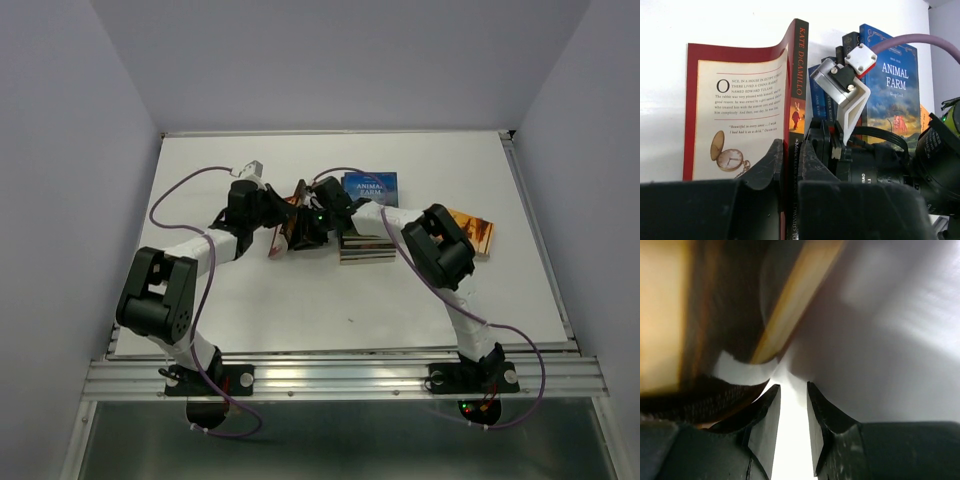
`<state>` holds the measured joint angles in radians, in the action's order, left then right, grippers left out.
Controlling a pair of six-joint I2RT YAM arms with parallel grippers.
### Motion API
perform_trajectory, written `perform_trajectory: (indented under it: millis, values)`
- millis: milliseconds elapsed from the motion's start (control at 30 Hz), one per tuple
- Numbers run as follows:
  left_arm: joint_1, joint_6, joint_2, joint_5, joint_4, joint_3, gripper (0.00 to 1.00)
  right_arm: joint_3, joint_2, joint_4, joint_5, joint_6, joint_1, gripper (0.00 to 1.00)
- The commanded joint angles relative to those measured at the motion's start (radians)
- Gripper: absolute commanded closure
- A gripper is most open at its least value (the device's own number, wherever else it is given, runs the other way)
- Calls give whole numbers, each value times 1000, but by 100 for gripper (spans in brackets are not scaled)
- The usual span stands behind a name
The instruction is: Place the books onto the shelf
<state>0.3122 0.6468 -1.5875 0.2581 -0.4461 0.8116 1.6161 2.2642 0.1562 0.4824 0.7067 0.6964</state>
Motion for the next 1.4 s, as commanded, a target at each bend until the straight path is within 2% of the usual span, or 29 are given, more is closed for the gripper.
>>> perform_trajectory:
  millis: [0, 267, 467, 533, 633, 767, 800, 833, 867, 1033, 1067, 1200, 1367]
  values:
    - [36, 11, -25, 21, 110, -26, 100, -24, -38, -52, 122, -26, 61, 65]
    - [34, -3, 127, -121, 214, -2, 100, -50, -83, -50, 87, -33, 52, 65]
    - [34, -7, 312, -285, 312, 40, 100, -42, -178, 12, -14, -134, 52, 54]
    - [34, -12, 352, -328, 339, 69, 100, -42, -233, 34, -94, -162, 52, 42]
    - [34, -33, 418, -385, 403, 113, 100, -47, -317, 75, -215, -220, 41, 34]
    - [34, -42, 449, -369, 415, 161, 100, -53, -416, 92, -249, -245, -26, 19]
    - [36, -45, 449, -361, 414, 184, 100, -55, -433, 95, -243, -242, -49, 15]
    - [36, -47, 451, -352, 408, 195, 100, -61, -466, 98, -246, -237, -96, 5]
    - [36, -53, 448, -326, 402, 207, 100, -77, -485, 100, -257, -228, -119, 0]
    - [47, -50, 399, -249, 359, 293, 100, -143, -609, 100, -382, -231, -257, 0]
    - [60, -53, 370, -215, 344, 323, 100, -177, -650, 100, -408, -221, -317, 0]
    - [132, -42, 272, -169, 287, 389, 100, -248, -728, 100, -409, -178, -484, 0]
    - [211, -9, 91, -88, 186, 530, 100, -343, -775, 98, -392, -145, -629, 0]
